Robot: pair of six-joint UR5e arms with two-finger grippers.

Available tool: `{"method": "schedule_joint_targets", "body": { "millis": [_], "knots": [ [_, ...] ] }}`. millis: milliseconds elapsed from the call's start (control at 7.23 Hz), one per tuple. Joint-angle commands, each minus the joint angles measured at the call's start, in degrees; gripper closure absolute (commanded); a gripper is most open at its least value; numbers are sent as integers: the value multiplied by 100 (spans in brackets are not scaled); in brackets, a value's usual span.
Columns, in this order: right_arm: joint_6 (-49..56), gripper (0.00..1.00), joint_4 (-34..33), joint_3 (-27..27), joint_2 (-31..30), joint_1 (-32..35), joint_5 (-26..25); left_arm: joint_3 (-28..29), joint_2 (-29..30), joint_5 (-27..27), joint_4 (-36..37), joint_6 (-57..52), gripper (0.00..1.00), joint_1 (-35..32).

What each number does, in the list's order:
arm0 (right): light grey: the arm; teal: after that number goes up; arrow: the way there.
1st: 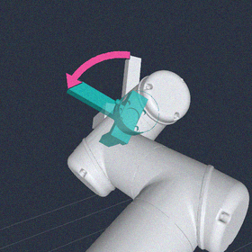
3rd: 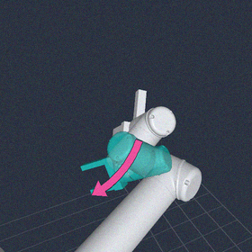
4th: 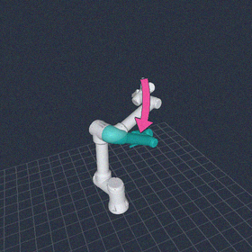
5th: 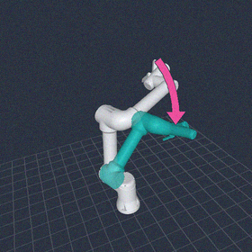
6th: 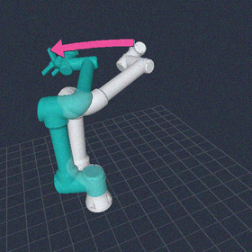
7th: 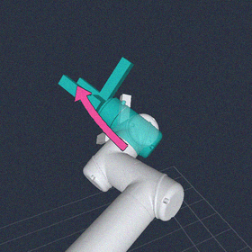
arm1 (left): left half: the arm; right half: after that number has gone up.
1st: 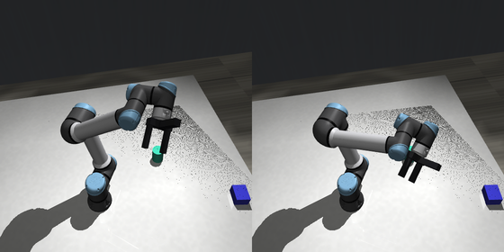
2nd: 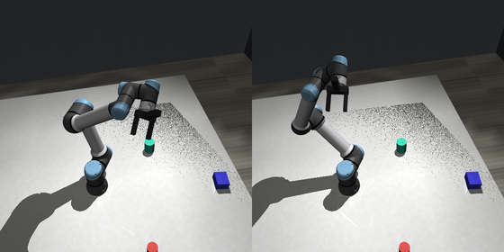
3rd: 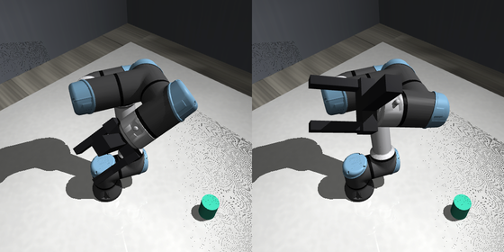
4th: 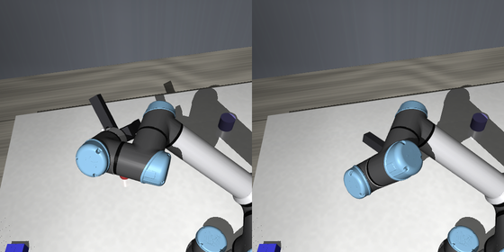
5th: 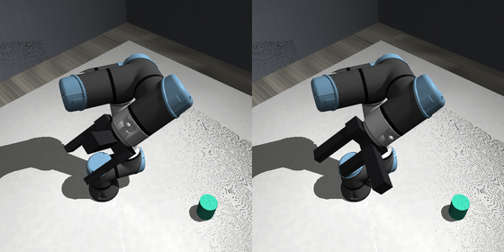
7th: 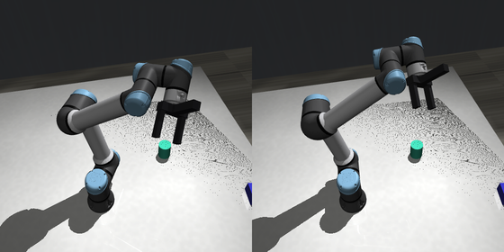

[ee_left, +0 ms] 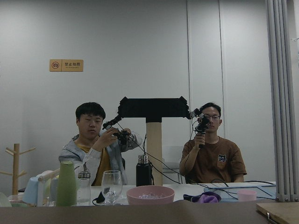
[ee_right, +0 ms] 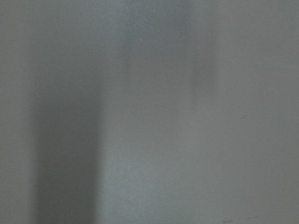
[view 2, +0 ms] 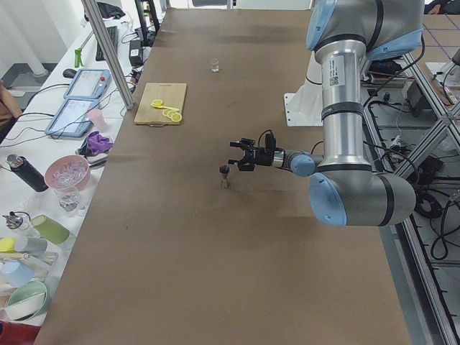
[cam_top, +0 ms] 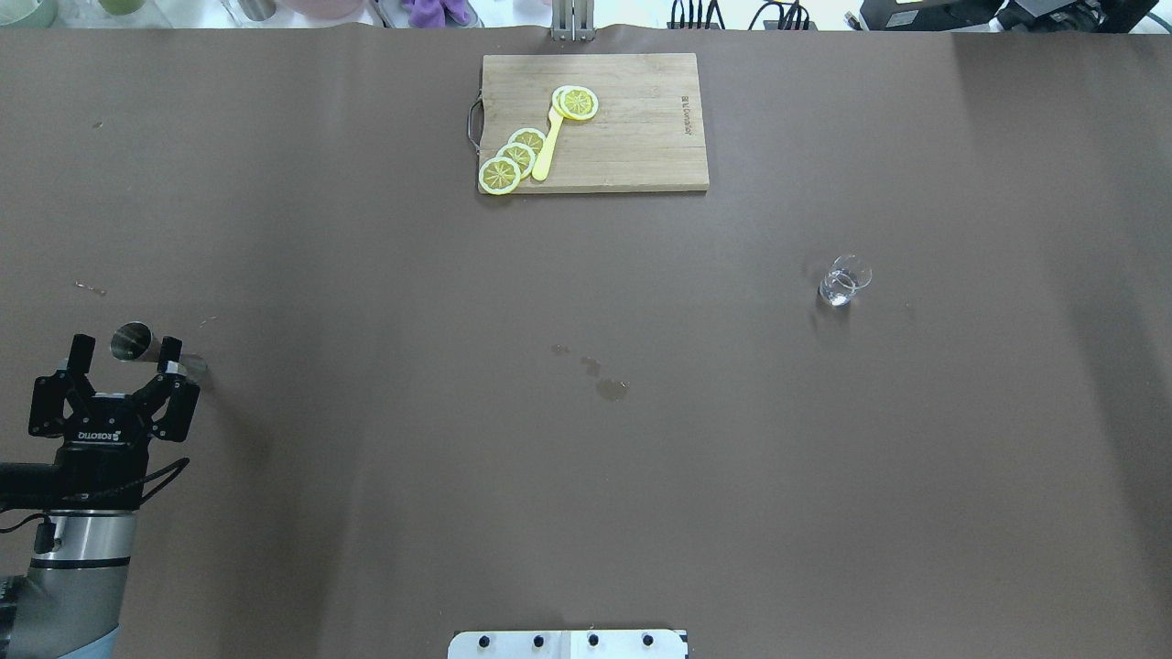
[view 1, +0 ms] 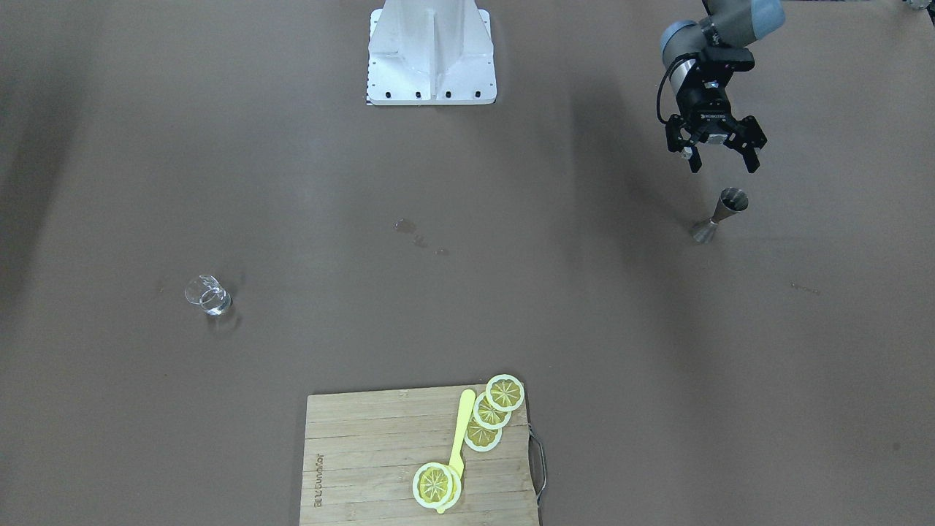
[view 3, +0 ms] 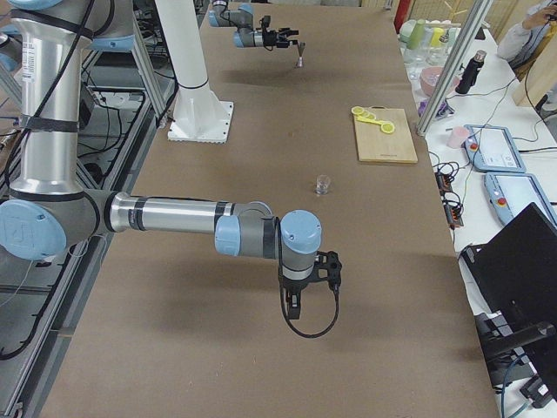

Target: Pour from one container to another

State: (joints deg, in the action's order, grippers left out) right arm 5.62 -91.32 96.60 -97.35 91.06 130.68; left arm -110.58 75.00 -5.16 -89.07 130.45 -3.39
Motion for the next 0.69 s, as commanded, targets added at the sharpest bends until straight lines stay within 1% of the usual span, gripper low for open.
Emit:
{"method": "schedule_joint_targets", "body": {
  "millis": [0,138,554],
  "knots": [
    [-9,0,0,-9,-3,-1,1,-165,128,41,13,-465,1,58],
    [-9,0,0,-9,-3,-1,-8,-165,311,120,22,-502,1,58],
    [-9,0,0,-9,-3,-1,-8,-235,908,436,-40,-1510,1,31]
  ]
}}
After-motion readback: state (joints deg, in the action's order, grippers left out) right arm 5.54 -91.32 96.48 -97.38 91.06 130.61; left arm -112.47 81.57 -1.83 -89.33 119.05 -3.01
